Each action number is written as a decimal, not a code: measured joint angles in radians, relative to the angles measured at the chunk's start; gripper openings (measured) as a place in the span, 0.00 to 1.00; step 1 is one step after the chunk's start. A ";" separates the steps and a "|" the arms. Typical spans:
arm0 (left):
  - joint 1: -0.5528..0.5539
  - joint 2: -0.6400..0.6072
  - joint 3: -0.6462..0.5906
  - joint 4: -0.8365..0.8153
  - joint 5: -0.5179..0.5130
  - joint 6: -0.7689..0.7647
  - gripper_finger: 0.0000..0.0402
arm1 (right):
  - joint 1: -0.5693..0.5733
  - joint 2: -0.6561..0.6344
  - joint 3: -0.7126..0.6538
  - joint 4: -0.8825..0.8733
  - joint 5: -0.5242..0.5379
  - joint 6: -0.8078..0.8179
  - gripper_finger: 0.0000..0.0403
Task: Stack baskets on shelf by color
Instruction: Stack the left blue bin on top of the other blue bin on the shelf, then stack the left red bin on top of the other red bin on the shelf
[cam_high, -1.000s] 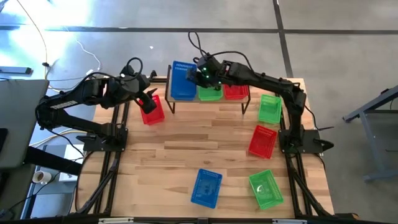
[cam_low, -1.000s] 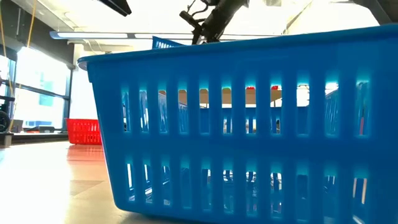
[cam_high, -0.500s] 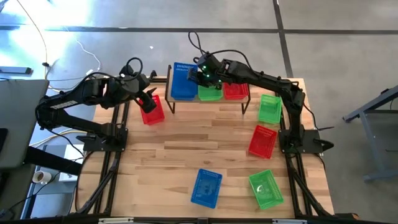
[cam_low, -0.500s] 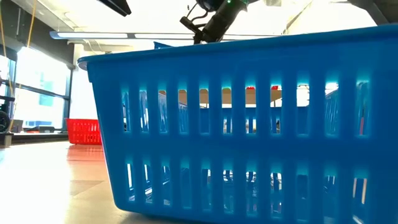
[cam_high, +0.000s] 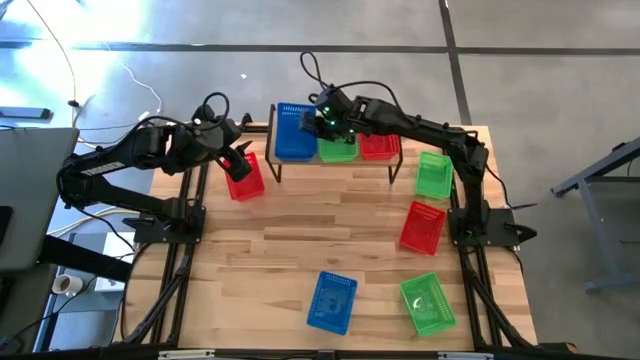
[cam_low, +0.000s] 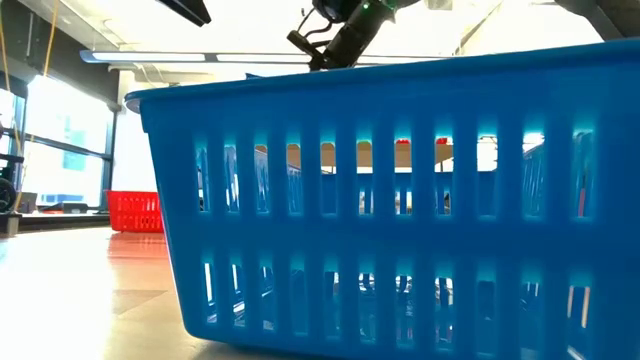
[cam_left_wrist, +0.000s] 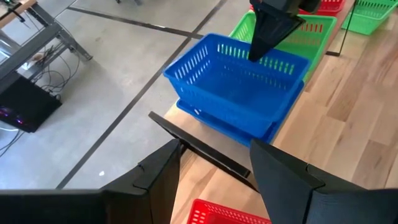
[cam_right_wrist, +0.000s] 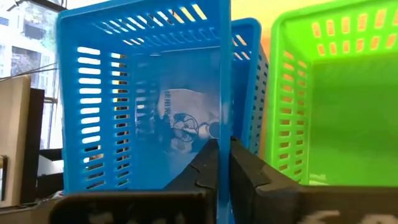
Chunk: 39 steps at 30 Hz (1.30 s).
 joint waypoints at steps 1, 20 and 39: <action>0.000 0.000 0.000 0.000 0.000 0.000 0.46 | 0.000 0.000 0.000 0.001 0.008 0.000 0.05; 0.000 0.000 0.000 -0.021 0.000 0.001 0.46 | -0.008 -0.011 0.000 0.052 0.001 -0.068 0.26; 0.000 0.000 0.000 -0.053 0.010 -0.024 0.46 | -0.005 -0.095 0.000 -0.083 -0.001 -0.301 0.26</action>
